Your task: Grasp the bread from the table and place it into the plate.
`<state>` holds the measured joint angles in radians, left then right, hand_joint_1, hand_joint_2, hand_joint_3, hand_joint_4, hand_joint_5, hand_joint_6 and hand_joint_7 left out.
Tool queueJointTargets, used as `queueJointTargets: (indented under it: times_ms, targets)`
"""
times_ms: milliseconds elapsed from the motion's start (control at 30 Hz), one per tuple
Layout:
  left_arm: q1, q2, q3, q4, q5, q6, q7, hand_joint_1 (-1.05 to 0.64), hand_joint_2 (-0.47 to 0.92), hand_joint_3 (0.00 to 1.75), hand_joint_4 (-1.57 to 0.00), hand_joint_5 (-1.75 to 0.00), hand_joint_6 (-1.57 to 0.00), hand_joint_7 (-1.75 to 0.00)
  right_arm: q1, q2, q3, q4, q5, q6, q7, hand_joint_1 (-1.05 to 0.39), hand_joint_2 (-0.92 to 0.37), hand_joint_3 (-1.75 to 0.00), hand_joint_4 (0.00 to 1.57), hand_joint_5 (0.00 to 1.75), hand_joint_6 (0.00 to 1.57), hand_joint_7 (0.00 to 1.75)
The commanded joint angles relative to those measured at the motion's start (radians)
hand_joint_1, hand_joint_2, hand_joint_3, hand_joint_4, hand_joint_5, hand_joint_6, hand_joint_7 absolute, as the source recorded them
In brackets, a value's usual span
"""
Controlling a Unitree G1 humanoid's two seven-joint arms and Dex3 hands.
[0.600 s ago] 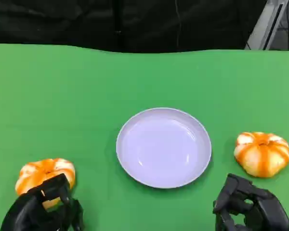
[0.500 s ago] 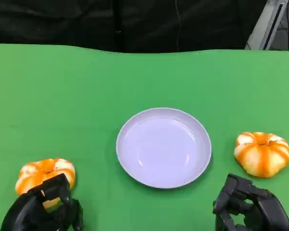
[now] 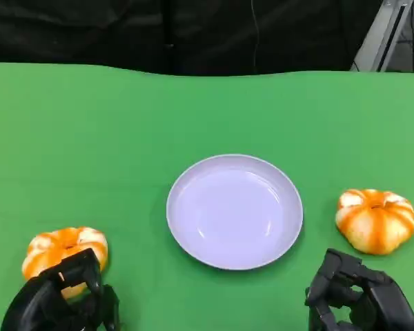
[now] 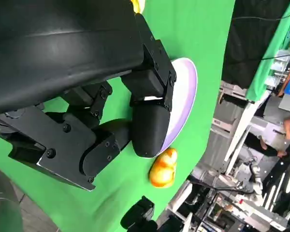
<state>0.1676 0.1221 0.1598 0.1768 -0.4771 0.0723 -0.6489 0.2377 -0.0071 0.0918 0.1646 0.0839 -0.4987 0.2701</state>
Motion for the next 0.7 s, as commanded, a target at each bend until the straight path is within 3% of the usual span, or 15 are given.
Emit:
queueJointTargets:
  times_ms: [33, 267, 300, 333, 367, 400, 500, 700]
  targets:
    - [-0.003, 0.014, 0.007, -0.008, 0.002, -0.003, -0.001, -0.11, 0.54, 1.15, -0.88, -1.75, -0.79, -1.60, 0.009, -0.012, -0.004, -0.022, 0.002, 0.009, -0.003, -0.14, -0.68, -0.99, 0.78, 1.75, 0.74, 1.53]
    - [0.001, 0.007, 0.007, -0.007, 0.025, -0.047, 0.011, -0.10, 0.55, 1.10, -0.82, -1.75, -0.80, -1.48, 0.009, -0.011, -0.004, -0.021, 0.004, 0.004, -0.001, -0.14, -0.68, -0.99, 0.78, 1.75, 0.74, 1.53]
    - [0.008, 0.018, -0.006, 0.010, 0.176, -0.218, 0.098, -0.10, 0.55, 1.09, -0.82, -1.75, -0.80, -1.47, 0.009, -0.013, -0.006, -0.019, 0.004, 0.005, 0.000, -0.13, -0.68, -0.99, 0.78, 1.75, 0.74, 1.53]
    - [0.013, 0.025, -0.016, 0.024, 0.292, -0.350, 0.165, -0.41, 0.74, 0.68, -0.41, -0.94, -0.56, -0.77, 0.009, -0.015, -0.007, -0.018, 0.005, 0.006, 0.001, -0.13, -0.68, -0.99, 0.78, 1.75, 0.74, 1.53]
    - [0.015, 0.030, -0.023, 0.038, 0.373, -0.444, 0.214, -0.52, 0.83, 0.48, -0.33, -0.56, -0.54, -0.42, 0.009, -0.016, -0.008, -0.018, 0.005, 0.006, 0.002, -0.13, -0.67, -0.99, 0.78, 1.75, 0.74, 1.53]
    - [0.016, 0.031, -0.027, 0.050, 0.419, -0.501, 0.242, -0.57, 0.87, 0.38, -0.29, -0.37, -0.53, -0.24, 0.009, -0.017, -0.008, -0.017, 0.005, 0.007, 0.002, -0.13, -0.67, -0.99, 0.78, 1.75, 0.74, 1.53]
    - [0.021, 0.054, -0.028, 0.076, 0.537, -0.614, 0.329, -0.73, 0.92, 0.36, -0.13, -0.10, -0.40, -0.04, 0.009, -0.013, -0.005, -0.022, 0.004, 0.013, -0.001, -0.13, -0.67, -0.99, 0.78, 1.75, 0.74, 1.52]
    - [0.010, 0.077, -0.042, 0.157, 0.632, -0.757, 0.445, -0.79, 0.92, 0.39, -0.05, -0.03, -0.34, 0.00, 0.006, -0.012, -0.005, -0.017, 0.003, 0.011, 0.000, -0.14, -0.69, -0.96, 0.78, 1.75, 0.74, 1.52]
